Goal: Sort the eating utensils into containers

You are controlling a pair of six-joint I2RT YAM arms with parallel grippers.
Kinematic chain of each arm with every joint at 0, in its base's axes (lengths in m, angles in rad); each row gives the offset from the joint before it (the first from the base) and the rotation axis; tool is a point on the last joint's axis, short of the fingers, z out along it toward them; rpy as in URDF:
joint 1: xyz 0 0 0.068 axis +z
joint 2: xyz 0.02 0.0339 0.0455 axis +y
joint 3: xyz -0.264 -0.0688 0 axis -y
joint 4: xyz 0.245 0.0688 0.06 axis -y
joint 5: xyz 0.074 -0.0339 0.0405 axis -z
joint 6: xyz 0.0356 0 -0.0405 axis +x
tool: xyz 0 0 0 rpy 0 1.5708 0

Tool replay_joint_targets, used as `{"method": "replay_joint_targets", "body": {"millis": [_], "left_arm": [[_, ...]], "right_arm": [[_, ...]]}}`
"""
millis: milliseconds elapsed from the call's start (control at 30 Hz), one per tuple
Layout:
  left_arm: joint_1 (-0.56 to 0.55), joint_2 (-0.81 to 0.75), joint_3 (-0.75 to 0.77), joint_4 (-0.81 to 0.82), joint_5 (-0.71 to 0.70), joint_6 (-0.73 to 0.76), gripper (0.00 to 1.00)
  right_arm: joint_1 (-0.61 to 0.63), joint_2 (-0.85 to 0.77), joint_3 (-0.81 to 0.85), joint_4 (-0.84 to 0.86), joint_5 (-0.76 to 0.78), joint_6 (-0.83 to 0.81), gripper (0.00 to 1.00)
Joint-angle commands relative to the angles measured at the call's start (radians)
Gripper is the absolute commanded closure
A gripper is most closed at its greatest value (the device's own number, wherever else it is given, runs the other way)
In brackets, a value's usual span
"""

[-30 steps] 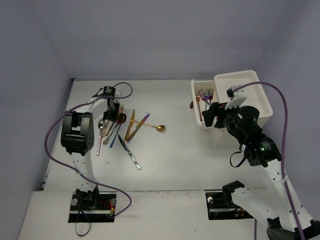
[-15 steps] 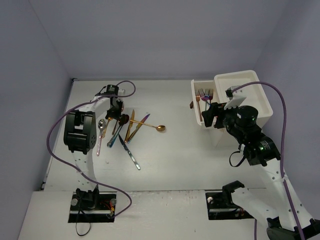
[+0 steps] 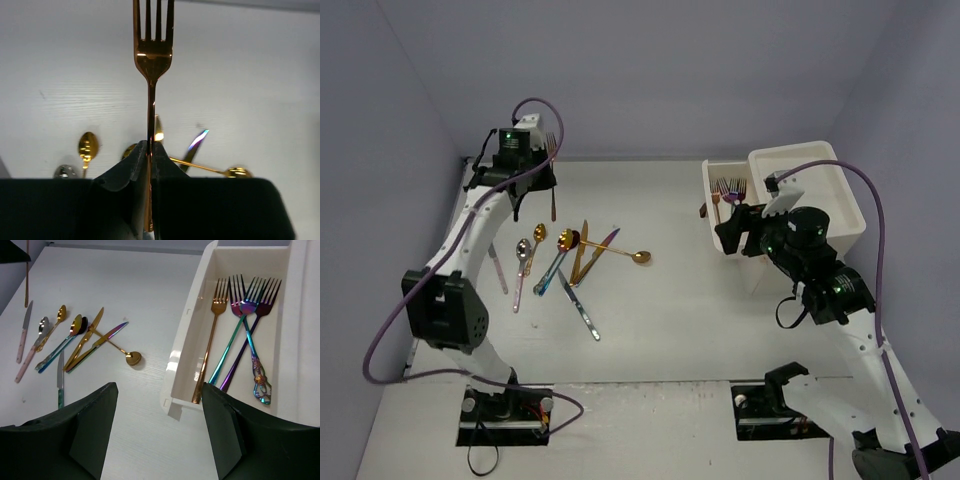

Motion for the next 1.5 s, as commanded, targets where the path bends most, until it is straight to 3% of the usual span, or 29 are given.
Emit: {"method": "replay_joint_targets", "body": {"millis": [0, 100, 400, 633, 867, 1000, 1100, 1367, 1467], "left_arm": [[-0.048, -0.2, -0.081, 0.128, 0.127, -0.274, 1.0], [-0.105, -0.328, -0.17, 0.237, 0.145, -0.413, 1.0], [-0.304, -0.563, -0.363, 0.423, 0.057, -0.735, 1.0], [-0.364, -0.653, -0.432, 0.409, -0.023, -0.791, 1.0], [-0.403, -0.701, -0.473, 0.404, -0.049, -0.805, 1.0], [-0.412, -0.71, -0.486, 0.392, -0.051, -0.802, 1.0], [-0.423, -0.71, -0.498, 0.388, -0.054, -0.798, 1.0], [-0.441, -0.719, -0.51, 0.341, -0.092, -0.756, 1.0], [-0.444, -0.705, -0.502, 0.314, -0.085, -0.72, 1.0]], "right_arm": [[0.022, 0.057, 0.057, 0.108, -0.109, 0.078, 0.33], [0.1, 0.084, 0.065, 0.164, -0.113, 0.141, 0.32], [0.477, 0.267, 0.199, 0.243, 0.119, 0.135, 0.29], [0.609, 0.386, 0.294, 0.263, 0.215, 0.096, 0.3], [0.66, 0.488, 0.35, 0.263, 0.29, 0.072, 0.32], [0.676, 0.511, 0.361, 0.263, 0.337, 0.065, 0.39], [0.69, 0.526, 0.366, 0.263, 0.375, 0.055, 0.6], [0.71, 0.52, 0.356, 0.263, 0.448, 0.041, 0.97], [0.71, 0.511, 0.344, 0.263, 0.462, 0.042, 1.0]]}}
